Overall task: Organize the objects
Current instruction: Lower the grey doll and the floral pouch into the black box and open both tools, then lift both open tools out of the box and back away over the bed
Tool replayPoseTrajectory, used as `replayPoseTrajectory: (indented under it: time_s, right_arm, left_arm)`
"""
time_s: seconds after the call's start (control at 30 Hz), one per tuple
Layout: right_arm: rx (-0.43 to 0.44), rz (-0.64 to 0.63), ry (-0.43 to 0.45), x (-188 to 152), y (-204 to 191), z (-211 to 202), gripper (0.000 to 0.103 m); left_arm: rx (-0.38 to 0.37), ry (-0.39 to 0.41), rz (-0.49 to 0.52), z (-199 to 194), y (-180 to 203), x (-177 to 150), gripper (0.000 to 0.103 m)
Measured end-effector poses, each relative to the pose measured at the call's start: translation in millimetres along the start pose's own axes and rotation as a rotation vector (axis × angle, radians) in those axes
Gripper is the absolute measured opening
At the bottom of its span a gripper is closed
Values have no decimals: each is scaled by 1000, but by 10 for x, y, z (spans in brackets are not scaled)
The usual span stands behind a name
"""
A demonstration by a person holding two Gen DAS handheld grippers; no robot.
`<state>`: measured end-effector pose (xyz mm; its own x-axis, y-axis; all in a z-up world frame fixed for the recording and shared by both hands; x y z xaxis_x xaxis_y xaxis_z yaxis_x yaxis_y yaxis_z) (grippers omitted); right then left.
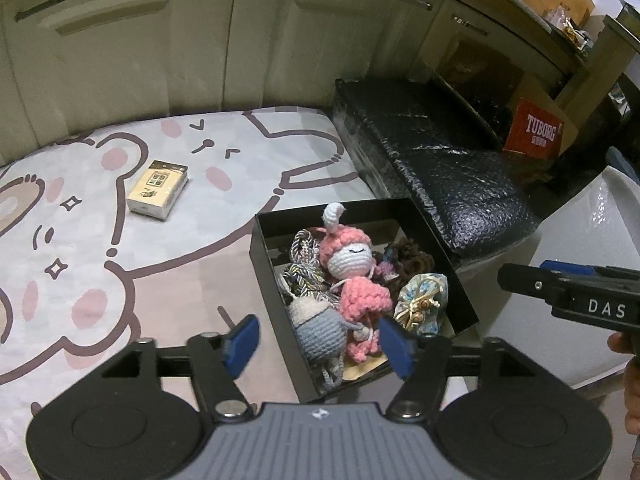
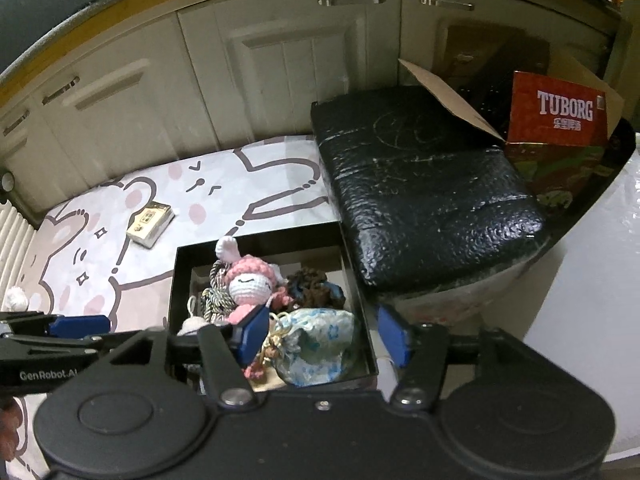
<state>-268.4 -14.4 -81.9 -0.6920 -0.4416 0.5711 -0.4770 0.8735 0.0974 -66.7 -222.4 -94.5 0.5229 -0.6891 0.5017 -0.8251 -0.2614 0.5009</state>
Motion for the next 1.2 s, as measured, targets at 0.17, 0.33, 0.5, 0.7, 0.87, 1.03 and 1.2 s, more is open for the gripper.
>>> replayPoseTrajectory:
  time_s: [0.17, 0.33, 0.5, 0.7, 0.87, 1.03, 1.2]
  right_arm:
    - [-4, 0, 9, -38, 18, -54, 74]
    - [-5, 4, 17, -77, 51, -98, 85]
    - [-11, 3, 32, -115, 80, -134, 96]
    - [-4, -5, 50, -177, 101, -159, 103]
    - [-17, -7, 47, -208, 131, -149, 103]
    - [-17, -26, 45, -240, 116, -133, 103]
    - [-20, -37, 38, -256, 109, -118, 103]
  left_arm:
    - [18, 7, 10, -61, 0, -12, 89]
    - [35, 23, 20, -127, -17, -18, 99]
    - [50, 20, 23, -155, -53, -27, 103]
    - [67, 17, 38, -166, -83, -40, 103]
    - [69, 17, 41, -171, -110, -41, 103]
    - [63, 18, 54, -175, -121, -36, 103]
    - [67, 18, 56, -176, -134, -32, 103]
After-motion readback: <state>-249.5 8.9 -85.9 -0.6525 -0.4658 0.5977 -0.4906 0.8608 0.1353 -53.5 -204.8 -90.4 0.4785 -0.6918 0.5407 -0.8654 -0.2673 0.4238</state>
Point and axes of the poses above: each gripper's, at about its wrist camera, not at the fingertips, and z roughly the way its jaws point, y to its right, x to its top, the point moved 5 cm from there along z, roughly the way its jaws point, and after that the axes turned 15 degrees about -x, right-handed, at the moved point
